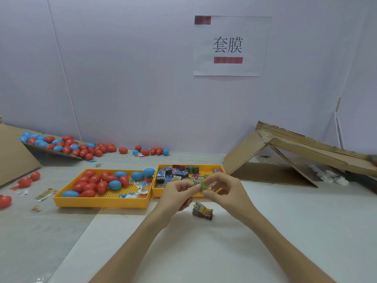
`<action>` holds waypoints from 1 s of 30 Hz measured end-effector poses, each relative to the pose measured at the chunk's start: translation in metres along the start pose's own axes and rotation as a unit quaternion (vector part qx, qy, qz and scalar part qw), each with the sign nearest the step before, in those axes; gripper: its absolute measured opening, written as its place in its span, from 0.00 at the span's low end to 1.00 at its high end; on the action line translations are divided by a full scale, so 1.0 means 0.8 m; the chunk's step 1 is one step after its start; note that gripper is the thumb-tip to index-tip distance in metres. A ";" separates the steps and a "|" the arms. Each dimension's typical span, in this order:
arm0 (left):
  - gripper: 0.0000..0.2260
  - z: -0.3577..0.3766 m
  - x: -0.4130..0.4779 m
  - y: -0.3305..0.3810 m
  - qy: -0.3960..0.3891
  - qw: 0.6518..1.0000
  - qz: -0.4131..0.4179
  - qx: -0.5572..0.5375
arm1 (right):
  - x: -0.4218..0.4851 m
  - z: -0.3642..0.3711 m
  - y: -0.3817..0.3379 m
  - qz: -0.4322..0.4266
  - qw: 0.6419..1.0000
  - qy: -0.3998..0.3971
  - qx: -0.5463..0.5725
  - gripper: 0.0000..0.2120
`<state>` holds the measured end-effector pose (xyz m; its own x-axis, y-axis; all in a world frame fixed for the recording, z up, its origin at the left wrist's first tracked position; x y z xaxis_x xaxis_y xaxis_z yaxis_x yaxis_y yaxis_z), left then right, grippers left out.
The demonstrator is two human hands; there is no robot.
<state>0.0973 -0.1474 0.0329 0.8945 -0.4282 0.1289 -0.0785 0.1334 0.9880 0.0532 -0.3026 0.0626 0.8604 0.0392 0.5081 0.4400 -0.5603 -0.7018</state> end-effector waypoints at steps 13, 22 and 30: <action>0.13 0.003 -0.001 -0.005 -0.014 1.000 -0.016 0.010 | -0.002 0.000 -0.003 -0.001 1.000 -0.001 -0.016 0.09; 0.12 0.009 -0.001 -0.013 -0.037 0.998 -0.056 -0.004 | 0.001 -0.005 -0.002 0.000 1.000 0.022 0.011 0.10; 0.16 0.013 0.003 -0.012 -0.058 0.974 -0.099 -0.198 | 0.003 -0.018 0.010 0.057 0.994 0.037 0.090 0.09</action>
<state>0.0951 -0.1592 0.0249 0.8179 -0.5747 -0.0285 0.2854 0.3621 0.8874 0.0551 -0.3190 0.0657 0.8891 -0.0802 0.4505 0.3854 -0.3997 -0.8317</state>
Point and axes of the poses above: each hand's wrist, its own x-axis towards the middle knuckle, its own z-axis out of the palm, y = z × x, the point moved 7 cm from there along x, towards the middle knuckle, and after that the axes turned 11 degrees about -x, right-handed, at the moved point
